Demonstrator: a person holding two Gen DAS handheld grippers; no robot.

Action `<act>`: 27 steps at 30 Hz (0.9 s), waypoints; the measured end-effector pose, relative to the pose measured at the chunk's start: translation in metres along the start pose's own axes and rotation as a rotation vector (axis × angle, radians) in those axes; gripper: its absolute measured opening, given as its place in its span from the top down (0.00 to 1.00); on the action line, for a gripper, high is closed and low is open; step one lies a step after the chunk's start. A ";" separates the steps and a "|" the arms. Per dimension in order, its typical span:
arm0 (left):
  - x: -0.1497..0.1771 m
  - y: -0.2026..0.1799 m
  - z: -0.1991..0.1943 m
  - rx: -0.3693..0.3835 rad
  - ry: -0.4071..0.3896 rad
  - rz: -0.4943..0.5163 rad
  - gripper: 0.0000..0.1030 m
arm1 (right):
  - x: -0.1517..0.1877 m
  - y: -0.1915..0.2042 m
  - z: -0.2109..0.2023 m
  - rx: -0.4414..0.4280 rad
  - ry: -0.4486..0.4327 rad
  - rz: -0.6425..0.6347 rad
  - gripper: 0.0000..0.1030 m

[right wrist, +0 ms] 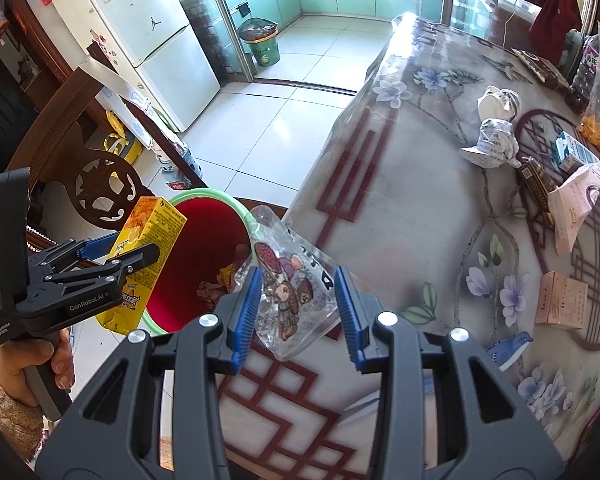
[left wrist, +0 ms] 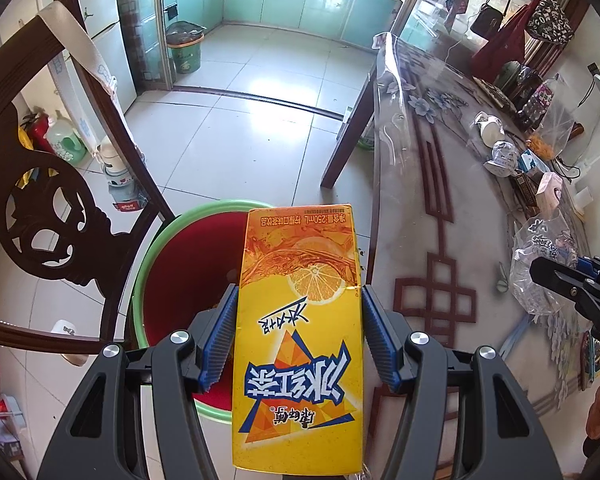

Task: Collect trash
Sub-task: 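Carry the yellow carton and clear wrapper over the red bucket, then open both tools to drop the carton and wrapper into the bucket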

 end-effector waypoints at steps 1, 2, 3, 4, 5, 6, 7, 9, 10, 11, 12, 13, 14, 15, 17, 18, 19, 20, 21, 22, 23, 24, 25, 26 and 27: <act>0.000 0.003 0.000 -0.001 -0.002 -0.002 0.45 | -0.001 0.002 0.001 -0.002 0.000 -0.004 0.64; 0.000 0.004 -0.001 -0.003 -0.004 -0.005 0.45 | -0.002 0.004 0.001 -0.003 0.000 -0.008 0.64; -0.001 0.005 -0.001 -0.005 -0.005 -0.008 0.45 | -0.003 0.006 0.001 -0.005 0.000 -0.014 0.64; -0.001 0.007 -0.002 -0.007 -0.007 -0.012 0.45 | -0.005 0.008 0.002 -0.008 0.000 -0.021 0.64; -0.001 0.009 -0.002 -0.008 -0.008 -0.015 0.45 | -0.006 0.010 0.003 -0.010 0.000 -0.027 0.64; 0.000 0.010 -0.002 -0.011 -0.008 -0.019 0.45 | -0.008 0.012 0.004 -0.013 0.000 -0.034 0.64; 0.000 0.012 -0.003 -0.015 -0.009 -0.021 0.45 | -0.009 0.015 0.004 -0.017 -0.001 -0.042 0.64; 0.001 0.015 -0.003 -0.026 -0.010 -0.024 0.45 | -0.013 0.021 0.005 -0.026 -0.005 -0.057 0.64; 0.002 0.016 -0.003 -0.032 -0.011 -0.025 0.45 | -0.015 0.024 0.006 -0.031 -0.007 -0.065 0.64; 0.002 0.018 -0.003 -0.039 -0.013 -0.027 0.45 | -0.017 0.028 0.007 -0.036 -0.008 -0.074 0.64; 0.002 0.020 -0.003 -0.045 -0.015 -0.030 0.45 | -0.019 0.031 0.008 -0.043 -0.008 -0.082 0.64; 0.002 0.022 -0.004 -0.049 -0.016 -0.033 0.45 | -0.021 0.034 0.009 -0.049 -0.008 -0.090 0.64; 0.002 0.024 -0.004 -0.054 -0.018 -0.038 0.45 | -0.023 0.039 0.012 -0.059 -0.007 -0.102 0.64; 0.002 0.027 -0.005 -0.057 -0.019 -0.043 0.45 | -0.024 0.041 0.013 -0.064 -0.005 -0.109 0.64; 0.003 0.033 -0.005 -0.062 -0.021 -0.055 0.45 | -0.027 0.047 0.017 -0.077 0.001 -0.129 0.64; 0.004 0.036 -0.006 -0.064 -0.021 -0.060 0.45 | -0.028 0.051 0.019 -0.083 0.005 -0.139 0.64; 0.005 0.039 -0.006 -0.069 -0.022 -0.068 0.45 | -0.030 0.054 0.022 -0.091 0.009 -0.146 0.64; 0.005 0.041 -0.006 -0.073 -0.022 -0.074 0.45 | -0.031 0.057 0.024 -0.098 0.011 -0.150 0.64; 0.006 0.045 -0.006 -0.078 -0.024 -0.083 0.45 | -0.032 0.059 0.026 -0.105 0.014 -0.152 0.64; 0.006 0.049 -0.006 -0.086 -0.025 -0.093 0.45 | -0.034 0.063 0.028 -0.113 0.017 -0.157 0.64; 0.007 0.052 -0.007 -0.092 -0.025 -0.103 0.45 | -0.036 0.066 0.029 -0.117 0.018 -0.162 0.64; 0.007 0.056 -0.006 -0.097 -0.025 -0.110 0.45 | -0.038 0.069 0.030 -0.122 0.018 -0.172 0.64; 0.007 0.058 -0.007 -0.104 -0.025 -0.117 0.45 | -0.040 0.071 0.031 -0.125 0.019 -0.180 0.64; 0.006 0.059 -0.006 -0.111 -0.026 -0.122 0.44 | -0.042 0.076 0.032 -0.135 0.021 -0.196 0.64; 0.006 0.062 -0.006 -0.123 -0.027 -0.131 0.44 | -0.042 0.081 0.034 -0.145 0.028 -0.214 0.62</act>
Point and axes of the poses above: each gripper's, at about its wrist camera, not at the fingertips, and z roughly the way its jaws point, y to its left, x to its underside, the point moved 6 cm from there along z, roughly the way its jaws point, and after that the axes turned 14 degrees about -z, right-handed, at the moved point
